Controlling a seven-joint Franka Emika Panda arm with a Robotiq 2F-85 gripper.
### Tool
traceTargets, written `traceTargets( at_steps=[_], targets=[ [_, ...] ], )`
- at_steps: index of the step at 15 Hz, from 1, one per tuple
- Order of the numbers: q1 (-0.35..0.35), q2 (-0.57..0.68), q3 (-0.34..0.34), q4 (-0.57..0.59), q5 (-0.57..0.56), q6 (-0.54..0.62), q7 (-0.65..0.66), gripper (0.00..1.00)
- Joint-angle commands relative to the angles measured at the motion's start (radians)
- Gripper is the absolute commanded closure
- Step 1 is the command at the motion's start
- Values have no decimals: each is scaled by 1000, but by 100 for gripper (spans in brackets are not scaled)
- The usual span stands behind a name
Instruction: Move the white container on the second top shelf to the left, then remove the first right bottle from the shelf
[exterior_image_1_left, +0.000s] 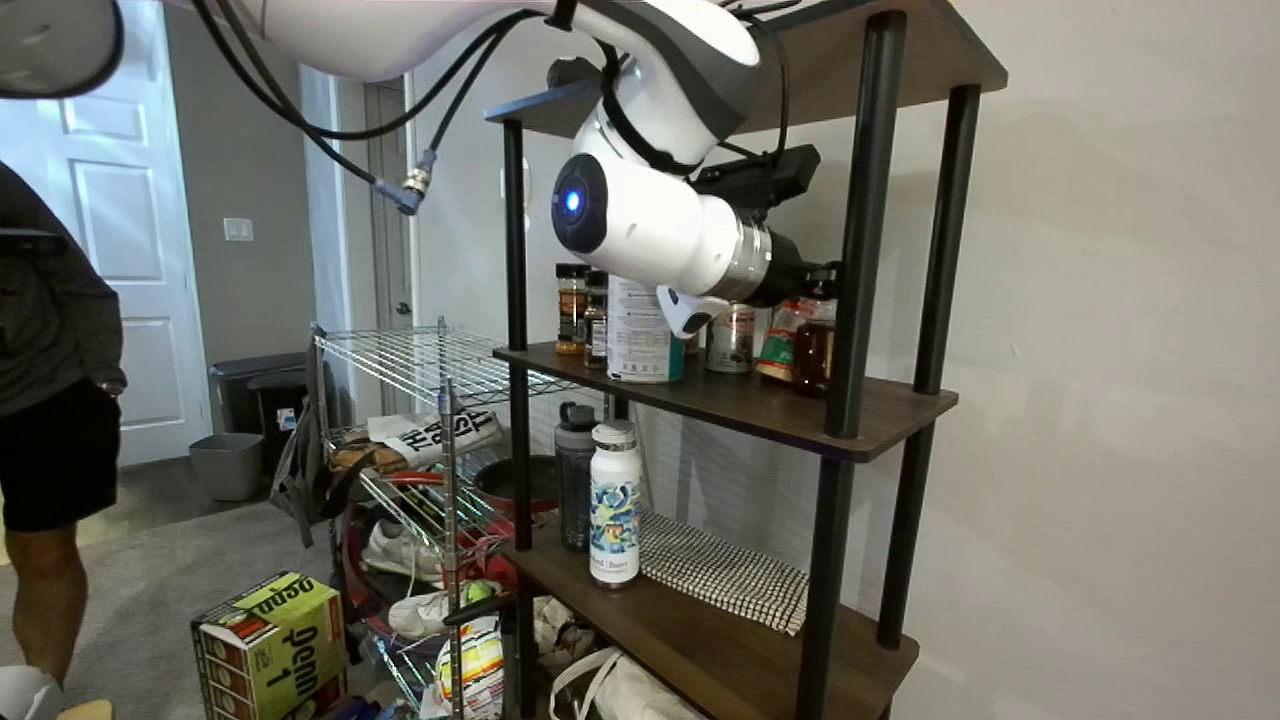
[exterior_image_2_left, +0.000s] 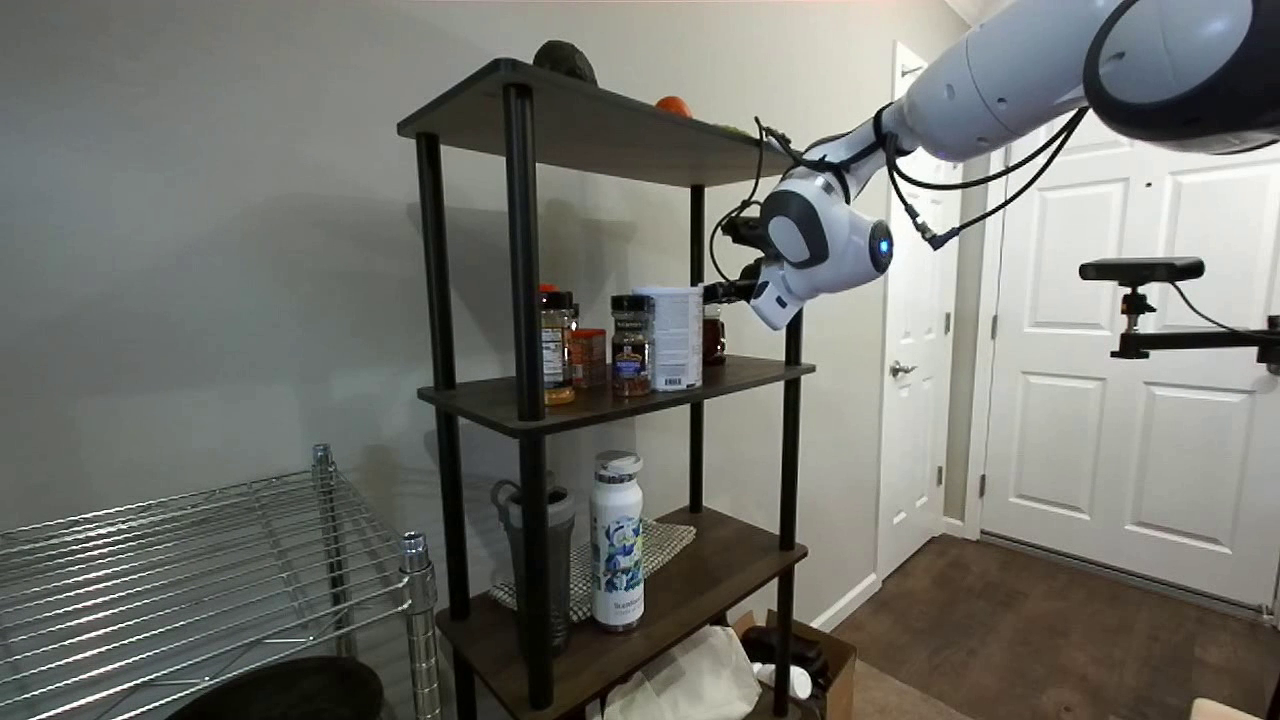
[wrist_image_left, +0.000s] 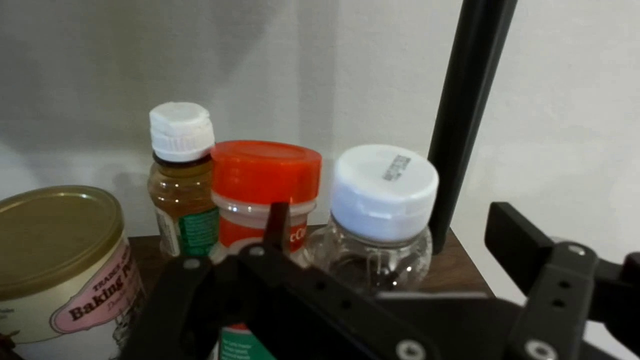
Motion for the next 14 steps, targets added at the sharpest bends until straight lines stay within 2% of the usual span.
traceTargets(
  at_steps=[1, 2, 3, 4, 5, 6, 10, 11, 14],
  targets=[
    [26, 32, -41, 43, 93, 24, -85, 0],
    [31, 35, -49, 45, 107, 26, -96, 0],
    [35, 38, -58, 47, 126, 24, -112, 6],
    [39, 40, -66, 47, 137, 24, -119, 26],
    [45, 41, -77, 45, 153, 24, -131, 33],
    [54, 44, -93, 51, 96, 26, -72, 40],
    [76, 45, -132, 47, 98, 26, -76, 66],
    [81, 44, -139, 46, 98, 26, -80, 69],
    [97, 36, -152, 45, 97, 31, -99, 69]
  ],
)
